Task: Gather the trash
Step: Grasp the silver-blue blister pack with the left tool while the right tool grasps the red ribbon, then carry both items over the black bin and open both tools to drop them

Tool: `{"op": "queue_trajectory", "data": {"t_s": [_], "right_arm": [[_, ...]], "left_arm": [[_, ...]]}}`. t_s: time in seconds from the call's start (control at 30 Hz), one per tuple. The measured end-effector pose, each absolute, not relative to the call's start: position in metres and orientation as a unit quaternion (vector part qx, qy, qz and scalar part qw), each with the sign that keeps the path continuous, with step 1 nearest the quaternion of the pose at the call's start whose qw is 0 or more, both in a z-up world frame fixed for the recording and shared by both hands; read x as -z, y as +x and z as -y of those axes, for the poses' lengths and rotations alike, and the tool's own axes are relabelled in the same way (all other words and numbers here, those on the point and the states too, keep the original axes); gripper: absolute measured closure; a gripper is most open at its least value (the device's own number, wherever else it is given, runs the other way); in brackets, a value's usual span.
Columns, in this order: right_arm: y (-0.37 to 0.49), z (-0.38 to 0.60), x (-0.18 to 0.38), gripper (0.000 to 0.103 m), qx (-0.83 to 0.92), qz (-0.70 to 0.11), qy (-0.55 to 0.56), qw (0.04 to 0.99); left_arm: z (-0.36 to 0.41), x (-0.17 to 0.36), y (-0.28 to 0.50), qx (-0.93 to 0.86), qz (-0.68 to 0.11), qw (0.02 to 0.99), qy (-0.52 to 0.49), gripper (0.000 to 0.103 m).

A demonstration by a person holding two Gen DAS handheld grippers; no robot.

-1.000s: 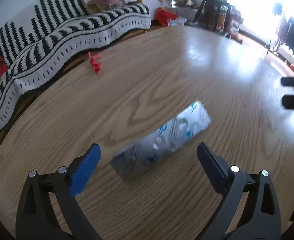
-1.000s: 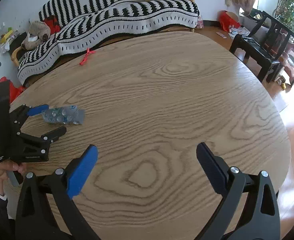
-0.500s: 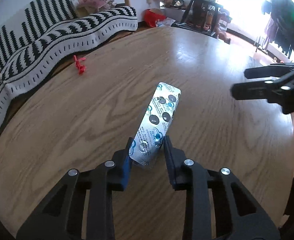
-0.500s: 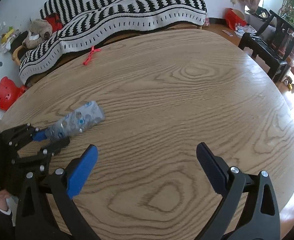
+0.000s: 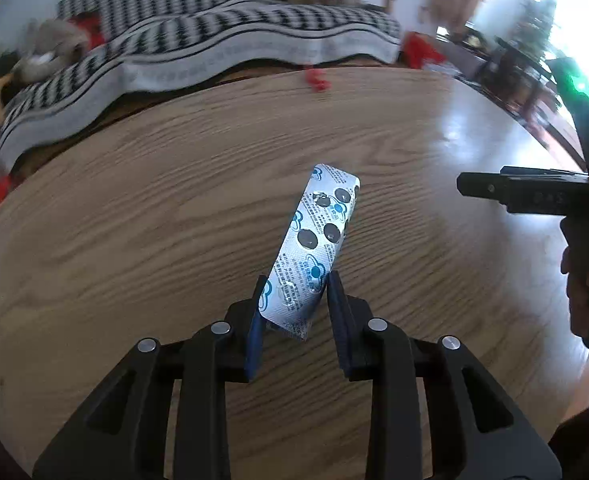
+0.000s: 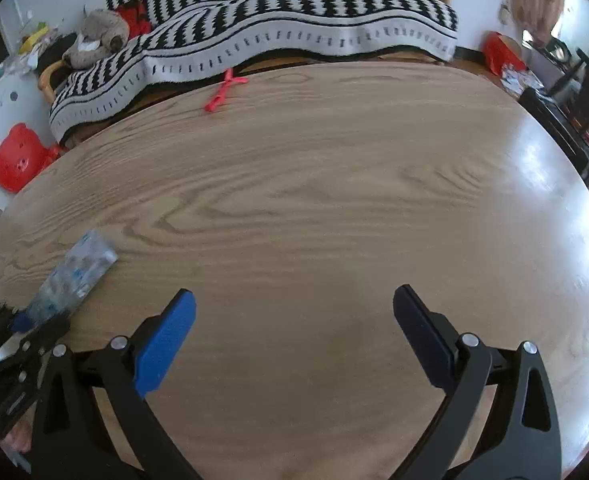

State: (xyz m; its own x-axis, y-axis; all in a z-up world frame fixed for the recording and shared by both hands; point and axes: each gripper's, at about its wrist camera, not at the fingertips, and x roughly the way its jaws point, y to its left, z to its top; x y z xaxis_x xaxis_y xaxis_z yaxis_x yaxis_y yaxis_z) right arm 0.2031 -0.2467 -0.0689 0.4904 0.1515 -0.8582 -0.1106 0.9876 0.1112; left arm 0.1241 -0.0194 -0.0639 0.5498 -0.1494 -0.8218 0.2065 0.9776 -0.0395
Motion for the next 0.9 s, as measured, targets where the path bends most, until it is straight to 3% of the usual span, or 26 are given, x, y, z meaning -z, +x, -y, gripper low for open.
{"op": "queue_trajectory", "data": {"t_s": [0.43,0.57,0.63,0.67,0.73,0.77,0.9], "right_arm": [[0.36,0.151,0.08,0.006,-0.067,-0.516,-0.03,0.854],[0.395,0.151,0.08,0.012,-0.06,-0.508,-0.031,0.859],[0.402,0.157,0.079,0.019,-0.057,-0.502,-0.027,0.862],[0.403,0.159,0.078,0.03,-0.059,-0.499,-0.026,0.864],[0.4,0.161,0.073,0.078,-0.067,-0.49,-0.027,0.869],[0.398,0.161,0.071,0.09,-0.078,-0.49,-0.027,0.868],[0.38,0.167,0.071,0.091,-0.083,-0.502,-0.011,0.861]], "left_arm": [[-0.002,0.064,0.146,0.026,-0.467,0.884,-0.011,0.074],[0.001,0.064,0.15,0.02,-0.468,0.883,-0.023,0.074],[0.003,0.063,0.152,0.025,-0.471,0.881,-0.028,0.074],[0.005,0.063,0.153,0.026,-0.472,0.881,-0.03,0.074],[0.006,0.063,0.157,0.025,-0.475,0.879,-0.035,0.074],[0.006,0.062,0.159,0.025,-0.477,0.878,-0.042,0.074],[0.014,0.053,0.161,0.028,-0.473,0.879,-0.045,0.074]]}}
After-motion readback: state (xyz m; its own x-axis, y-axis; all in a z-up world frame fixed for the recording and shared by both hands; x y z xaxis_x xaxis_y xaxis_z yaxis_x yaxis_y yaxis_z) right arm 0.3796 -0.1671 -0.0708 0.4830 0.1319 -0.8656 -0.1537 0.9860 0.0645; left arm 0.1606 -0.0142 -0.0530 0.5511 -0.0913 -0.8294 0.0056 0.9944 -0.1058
